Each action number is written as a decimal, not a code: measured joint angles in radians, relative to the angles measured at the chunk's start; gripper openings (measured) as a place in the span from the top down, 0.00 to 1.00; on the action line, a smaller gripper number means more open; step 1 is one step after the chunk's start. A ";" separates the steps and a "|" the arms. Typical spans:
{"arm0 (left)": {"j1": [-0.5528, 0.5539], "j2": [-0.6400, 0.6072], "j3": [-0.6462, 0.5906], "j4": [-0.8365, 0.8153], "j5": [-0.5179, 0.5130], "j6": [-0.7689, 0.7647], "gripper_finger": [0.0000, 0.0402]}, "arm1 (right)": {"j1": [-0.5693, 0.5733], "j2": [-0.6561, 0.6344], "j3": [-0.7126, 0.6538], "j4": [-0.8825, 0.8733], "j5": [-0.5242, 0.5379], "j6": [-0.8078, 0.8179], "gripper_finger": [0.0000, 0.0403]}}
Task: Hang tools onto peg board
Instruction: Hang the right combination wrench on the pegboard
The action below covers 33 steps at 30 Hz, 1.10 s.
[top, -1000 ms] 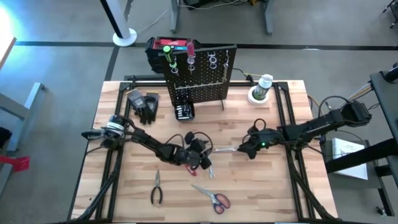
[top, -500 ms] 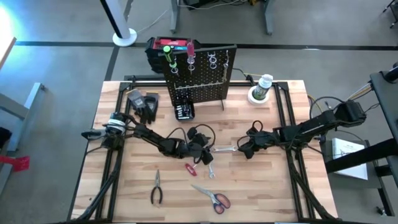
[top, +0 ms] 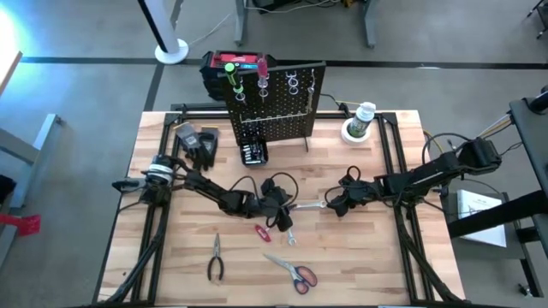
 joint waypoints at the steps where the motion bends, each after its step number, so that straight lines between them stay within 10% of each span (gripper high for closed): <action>1: 0.000 0.006 0.000 0.000 0.000 0.001 0.61 | 0.000 0.001 0.001 -0.002 -0.001 0.002 0.61; 33: 0.003 0.181 0.133 0.032 0.013 0.002 0.61 | -0.087 -0.113 0.049 -0.205 -0.024 -0.006 0.67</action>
